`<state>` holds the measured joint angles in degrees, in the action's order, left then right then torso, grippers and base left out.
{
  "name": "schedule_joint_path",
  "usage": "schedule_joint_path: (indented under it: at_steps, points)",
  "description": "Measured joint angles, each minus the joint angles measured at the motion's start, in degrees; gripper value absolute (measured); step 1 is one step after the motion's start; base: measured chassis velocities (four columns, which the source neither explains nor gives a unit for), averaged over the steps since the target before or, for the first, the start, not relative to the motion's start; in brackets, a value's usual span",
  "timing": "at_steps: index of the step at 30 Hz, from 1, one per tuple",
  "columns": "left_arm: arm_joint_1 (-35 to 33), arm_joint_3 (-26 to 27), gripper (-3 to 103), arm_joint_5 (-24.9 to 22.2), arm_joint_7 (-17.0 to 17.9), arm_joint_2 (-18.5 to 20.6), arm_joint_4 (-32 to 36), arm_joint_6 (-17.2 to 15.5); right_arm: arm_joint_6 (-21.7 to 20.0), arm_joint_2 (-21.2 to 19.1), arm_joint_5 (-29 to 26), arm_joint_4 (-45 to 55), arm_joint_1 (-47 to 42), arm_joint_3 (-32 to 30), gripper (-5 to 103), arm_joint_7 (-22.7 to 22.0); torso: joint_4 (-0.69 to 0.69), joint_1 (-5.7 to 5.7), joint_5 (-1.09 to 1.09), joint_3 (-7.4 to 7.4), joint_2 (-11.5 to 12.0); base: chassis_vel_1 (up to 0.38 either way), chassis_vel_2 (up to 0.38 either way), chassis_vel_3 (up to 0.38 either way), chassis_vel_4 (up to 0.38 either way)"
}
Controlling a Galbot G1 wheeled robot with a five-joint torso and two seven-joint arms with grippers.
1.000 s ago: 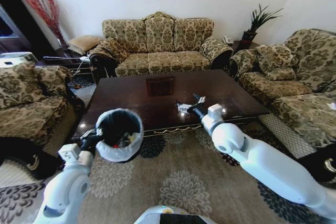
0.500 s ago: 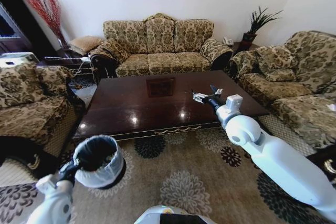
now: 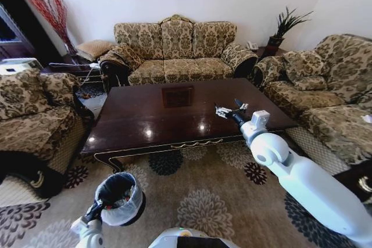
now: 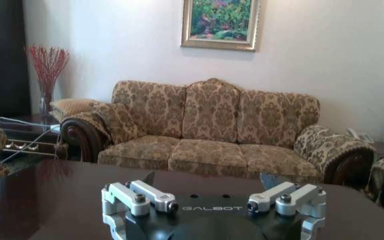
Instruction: Move to the front of the table and place the trash on the table into the trash bin.
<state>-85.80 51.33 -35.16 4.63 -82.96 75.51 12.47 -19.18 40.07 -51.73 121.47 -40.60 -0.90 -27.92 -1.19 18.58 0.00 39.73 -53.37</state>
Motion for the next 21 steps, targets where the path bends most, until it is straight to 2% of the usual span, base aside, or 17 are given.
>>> schedule_joint_path:
  at_steps: [1,3,5,6,8,9,11,15,21]
  points:
    - [1.79,-0.17,3,0.13,-0.19,0.12,-3.53,1.61,0.04,0.08,0.05,0.11,-0.09,0.09,100,0.06,-0.01,0.0,0.0,0.0,0.0,0.0,0.0,0.0,0.0]
    - [2.63,-0.36,3,0.13,-0.33,0.29,-5.47,2.53,0.06,0.12,0.11,0.12,-0.1,0.21,100,0.11,-0.02,0.0,0.0,0.0,0.0,0.0,0.0,0.0,0.0]
    - [5.01,-1.08,3,0.12,-0.92,1.03,-12.09,6.36,0.49,0.31,0.6,0.0,-0.1,0.81,100,0.46,-0.03,0.0,-0.02,0.0,0.0,0.0,0.0,0.0,0.0]
    - [5.01,-1.08,3,0.12,-0.92,1.03,-12.09,6.36,0.49,0.31,0.6,0.0,-0.1,0.81,100,0.46,-0.03,0.0,-0.02,0.0,0.0,0.0,0.0,0.0,0.0]
    - [7.45,-1.15,3,0.13,-1.06,1.9,-18.62,10.06,0.73,0.45,0.91,-0.15,-0.09,1.32,100,0.72,-0.02,0.0,-0.01,0.0,0.0,0.0,0.0,0.0,0.0]
    - [7.45,-1.15,3,0.13,-1.06,1.9,-18.62,10.06,0.73,0.45,0.91,-0.15,-0.09,1.32,100,0.72,-0.02,0.0,-0.01,0.0,0.0,0.0,0.0,0.0,0.0]
    - [8.81,-1.12,3,-0.05,-1.05,2.89,-23.19,11.97,0.84,0.48,1.06,-0.2,-0.17,1.58,100,0.97,-0.03,0.0,0.0,0.0,0.0,0.0,0.0,0.0,0.0]
    - [9.61,-0.97,3,-1.01,-1.35,3.18,-26.28,12.39,1.13,0.61,1.61,-0.69,-0.58,1.94,100,1.63,-0.04,0.0,0.0,0.0,0.0,0.0,0.0,0.0,0.0]
    - [9.94,-1.02,2,-1.05,-1.84,2.58,-27.34,12.57,1.39,1.17,2.01,-0.98,-0.69,2.36,100,1.88,-0.02,0.0,0.01,0.0,0.0,0.0,0.0,0.0,0.0]
